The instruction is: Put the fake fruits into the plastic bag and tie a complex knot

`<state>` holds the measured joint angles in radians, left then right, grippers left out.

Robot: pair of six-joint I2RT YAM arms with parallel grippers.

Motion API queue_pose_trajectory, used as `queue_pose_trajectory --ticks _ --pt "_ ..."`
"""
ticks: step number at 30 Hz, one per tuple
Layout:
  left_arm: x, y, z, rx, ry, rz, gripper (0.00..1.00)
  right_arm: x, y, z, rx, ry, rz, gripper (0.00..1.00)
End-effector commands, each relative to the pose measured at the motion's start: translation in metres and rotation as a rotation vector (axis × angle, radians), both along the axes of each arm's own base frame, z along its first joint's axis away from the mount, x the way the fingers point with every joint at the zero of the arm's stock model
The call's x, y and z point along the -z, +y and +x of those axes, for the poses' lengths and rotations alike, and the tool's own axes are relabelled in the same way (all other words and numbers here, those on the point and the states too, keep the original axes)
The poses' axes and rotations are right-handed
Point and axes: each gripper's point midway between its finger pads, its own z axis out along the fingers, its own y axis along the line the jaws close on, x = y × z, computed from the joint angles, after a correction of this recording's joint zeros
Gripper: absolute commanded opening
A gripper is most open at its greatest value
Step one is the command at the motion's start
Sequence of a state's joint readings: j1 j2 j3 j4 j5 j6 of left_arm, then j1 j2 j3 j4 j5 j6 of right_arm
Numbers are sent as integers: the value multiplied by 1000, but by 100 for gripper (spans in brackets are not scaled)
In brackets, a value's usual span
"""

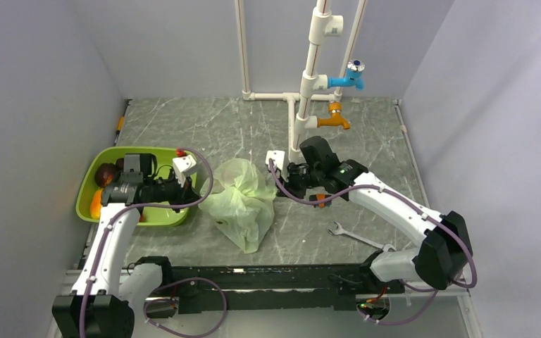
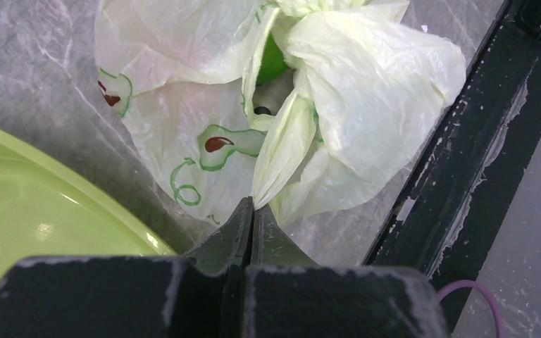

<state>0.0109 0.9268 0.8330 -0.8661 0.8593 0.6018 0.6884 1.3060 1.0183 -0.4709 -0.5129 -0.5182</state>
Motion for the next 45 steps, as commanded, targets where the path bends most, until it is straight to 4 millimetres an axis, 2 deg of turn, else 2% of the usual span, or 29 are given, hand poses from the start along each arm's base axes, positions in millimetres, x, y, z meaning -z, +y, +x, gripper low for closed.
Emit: queue_pose_trajectory --ticks 1,2,4,7,12,17,21,24,26,31,34,37,40,41,45 --pt "-11 1 13 9 -62 -6 0 -13 5 4 -54 -14 20 45" --pt "-12 0 13 12 -62 -14 0 -13 6 4 -57 -21 26 56" --pt "-12 -1 12 16 -65 -22 0 -13 7 4 -66 -33 39 65" --pt "-14 -2 10 20 -78 -31 0 -10 14 3 -81 -23 51 69" --pt "-13 -3 9 16 -82 -32 0 -10 28 0 -132 24 88 67" --pt "-15 -4 13 19 -80 -42 0 -2 43 -2 -187 42 95 58" --pt "-16 -4 16 21 -87 -42 0 9 50 7 -188 39 79 42" --pt "-18 -4 19 17 -90 -44 3 11 53 9 -197 41 79 40" --pt "-18 -5 22 16 -88 -47 9 13 55 9 -203 35 75 36" --pt "-10 -8 28 11 -84 -39 26 15 54 7 -200 28 56 2" --pt "-4 -17 26 50 -72 -34 31 12 51 7 -191 18 50 0" --pt "4 -19 25 64 -53 -7 25 9 47 9 -167 -8 46 0" --pt "10 -11 30 11 -43 42 3 4 40 15 -115 -38 30 0" --pt "12 -7 34 -25 -42 63 0 3 36 17 -95 -48 18 0" --pt "9 24 47 -216 -57 182 0 2 2 25 14 -93 -72 0"
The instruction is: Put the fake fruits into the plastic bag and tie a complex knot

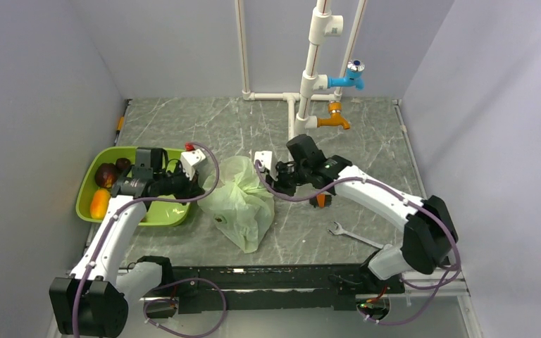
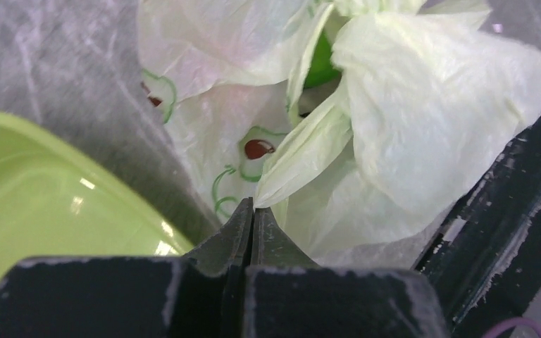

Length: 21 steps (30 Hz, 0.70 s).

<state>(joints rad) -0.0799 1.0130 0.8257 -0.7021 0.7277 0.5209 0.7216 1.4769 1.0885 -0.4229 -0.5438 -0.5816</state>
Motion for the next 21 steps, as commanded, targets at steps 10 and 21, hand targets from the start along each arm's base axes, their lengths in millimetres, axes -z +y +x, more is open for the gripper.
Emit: queue_pose_trajectory --ticks 10,21 --pt "-56 54 0 -217 -87 117 0 -22 -136 -16 252 -175 -316 0" --pt "51 112 18 -361 97 373 0 77 -211 -18 344 -156 -594 0"
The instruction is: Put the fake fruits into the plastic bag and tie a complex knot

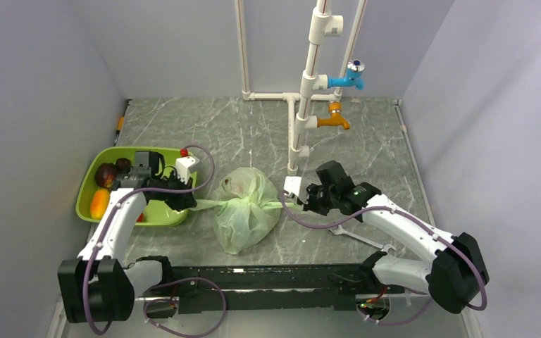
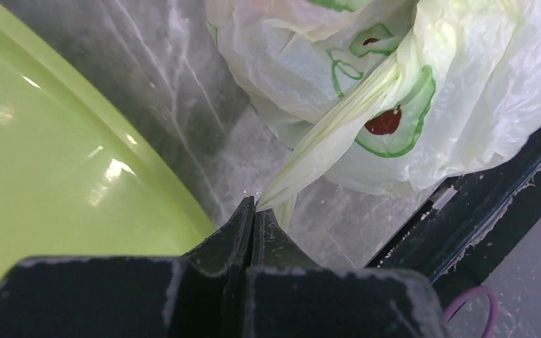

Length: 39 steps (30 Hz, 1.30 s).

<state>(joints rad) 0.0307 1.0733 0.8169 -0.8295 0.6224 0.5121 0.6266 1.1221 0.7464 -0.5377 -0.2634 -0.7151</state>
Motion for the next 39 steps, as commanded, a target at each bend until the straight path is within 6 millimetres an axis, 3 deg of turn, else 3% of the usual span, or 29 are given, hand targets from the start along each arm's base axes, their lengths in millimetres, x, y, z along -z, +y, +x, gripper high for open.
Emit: queue_pose_trajectory --ticks 1,4,5,8,10,13,19,21,23,25,30,33,39 --pt "19 73 29 -155 -81 320 0 37 -94 4 193 -9 -342 0" --pt "16 74 30 -138 -81 296 0 43 -113 4 207 -10 -380 0" --pt "4 66 28 -97 -79 239 0 39 -117 5 210 -8 -385 0" --pt "-55 47 33 -12 -143 138 0 9 -130 8 229 1 -378 0" --pt "-70 48 33 0 -165 149 0 1 -143 9 243 1 -394 0" --pt "-52 60 26 15 -136 207 0 10 -154 3 248 20 -418 0" --pt "12 84 22 5 -47 303 0 37 -154 -2 256 74 -417 0" --pt "24 87 21 -5 -7 302 0 47 -160 -6 243 85 -439 0" --pt "21 88 22 -17 9 283 0 47 -165 -9 232 90 -452 0" --pt "5 85 27 -17 -26 260 0 40 -165 -9 229 92 -442 0" --pt "-41 60 28 16 -114 138 0 -8 -139 5 238 101 -311 0" --pt "-57 49 28 18 -119 96 0 -23 -129 11 229 106 -277 0" --pt "-31 75 32 -57 -71 162 0 10 -143 11 209 92 -354 0"
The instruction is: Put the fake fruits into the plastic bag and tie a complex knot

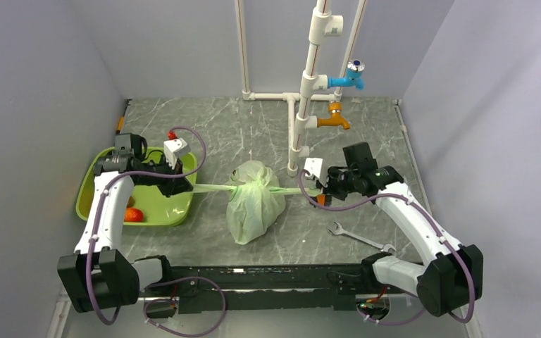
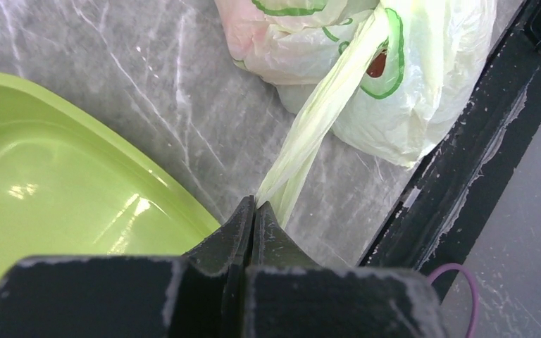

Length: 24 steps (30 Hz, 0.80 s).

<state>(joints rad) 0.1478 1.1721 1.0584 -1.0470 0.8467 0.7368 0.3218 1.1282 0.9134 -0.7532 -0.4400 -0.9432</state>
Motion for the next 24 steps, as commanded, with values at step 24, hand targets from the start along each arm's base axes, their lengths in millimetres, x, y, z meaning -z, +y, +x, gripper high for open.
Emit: queue_pose_trajectory --ticks 24 --pt "-87 6 6 -103 -171 -114 0 -102 56 -5 97 39 170 0"
